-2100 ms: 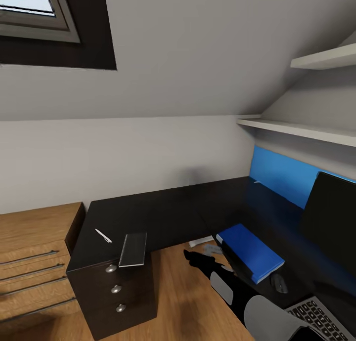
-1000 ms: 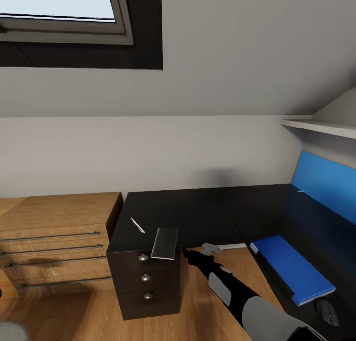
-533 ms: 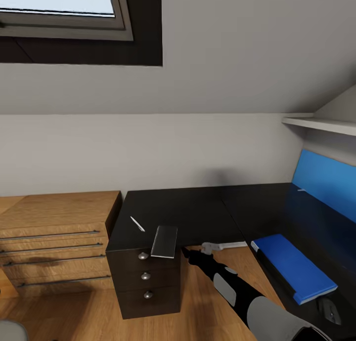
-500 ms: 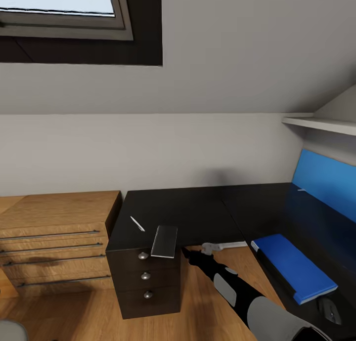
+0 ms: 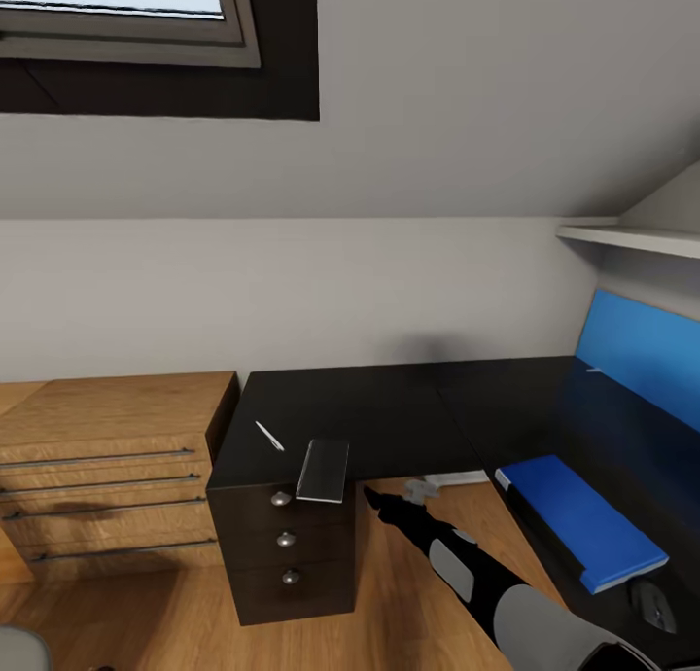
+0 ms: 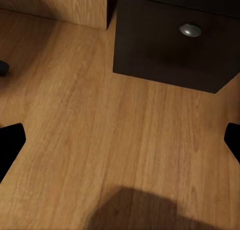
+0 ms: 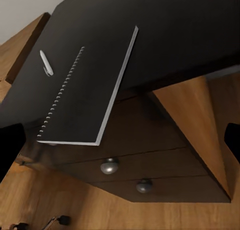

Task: In the bedroom, organize the workspace by keeping the computer under the desk, ensuring the monitor is on the desk, placing the keyboard on the desk next to the monitor, placing the mouse on the desk next to the keyboard, moving the folder from the swivel chair onto the desk next to the mouse, stacking the notebook on top of the folder with the pen on top of the notebook, and positioning the swivel chair next to the desk.

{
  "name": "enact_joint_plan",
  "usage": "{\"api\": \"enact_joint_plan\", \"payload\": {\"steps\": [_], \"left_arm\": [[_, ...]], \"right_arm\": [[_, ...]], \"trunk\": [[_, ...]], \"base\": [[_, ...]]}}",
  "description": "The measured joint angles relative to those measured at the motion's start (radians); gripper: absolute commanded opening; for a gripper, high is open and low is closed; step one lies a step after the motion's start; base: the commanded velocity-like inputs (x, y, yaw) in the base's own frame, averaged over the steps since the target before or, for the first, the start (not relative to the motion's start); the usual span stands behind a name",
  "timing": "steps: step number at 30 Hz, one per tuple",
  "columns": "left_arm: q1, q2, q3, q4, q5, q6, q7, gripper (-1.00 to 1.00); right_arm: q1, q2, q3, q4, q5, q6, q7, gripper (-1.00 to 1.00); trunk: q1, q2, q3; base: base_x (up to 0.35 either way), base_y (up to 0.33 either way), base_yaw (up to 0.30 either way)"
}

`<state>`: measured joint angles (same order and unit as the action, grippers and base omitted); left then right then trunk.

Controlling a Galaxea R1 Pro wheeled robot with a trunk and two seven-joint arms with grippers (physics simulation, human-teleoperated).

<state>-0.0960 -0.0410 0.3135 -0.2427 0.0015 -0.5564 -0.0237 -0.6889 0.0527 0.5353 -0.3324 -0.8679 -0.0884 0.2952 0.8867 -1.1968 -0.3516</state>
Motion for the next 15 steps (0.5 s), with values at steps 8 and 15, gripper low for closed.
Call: {"api": "enact_joint_plan", "payload": {"steps": [8, 15], "left_arm": [[0.0, 0.0, -0.001, 0.0, 0.0, 0.001, 0.0, 1.0], [0.0, 0.0, -0.001, 0.0, 0.0, -0.001, 0.0, 1.0]], "right_arm": [[0.0, -0.003, 0.003, -0.001, -0.037, 0.001, 0.028, 1.0], [0.0, -0.003, 0.004, -0.001, -0.042, 0.0, 0.051, 1.0]], "trunk": [[0.031, -0.056, -0.025], [0.058, -0.105, -0.047]], "base": [[0.0, 0.0, 0.0], [0.0, 0.0, 0.0]]}}
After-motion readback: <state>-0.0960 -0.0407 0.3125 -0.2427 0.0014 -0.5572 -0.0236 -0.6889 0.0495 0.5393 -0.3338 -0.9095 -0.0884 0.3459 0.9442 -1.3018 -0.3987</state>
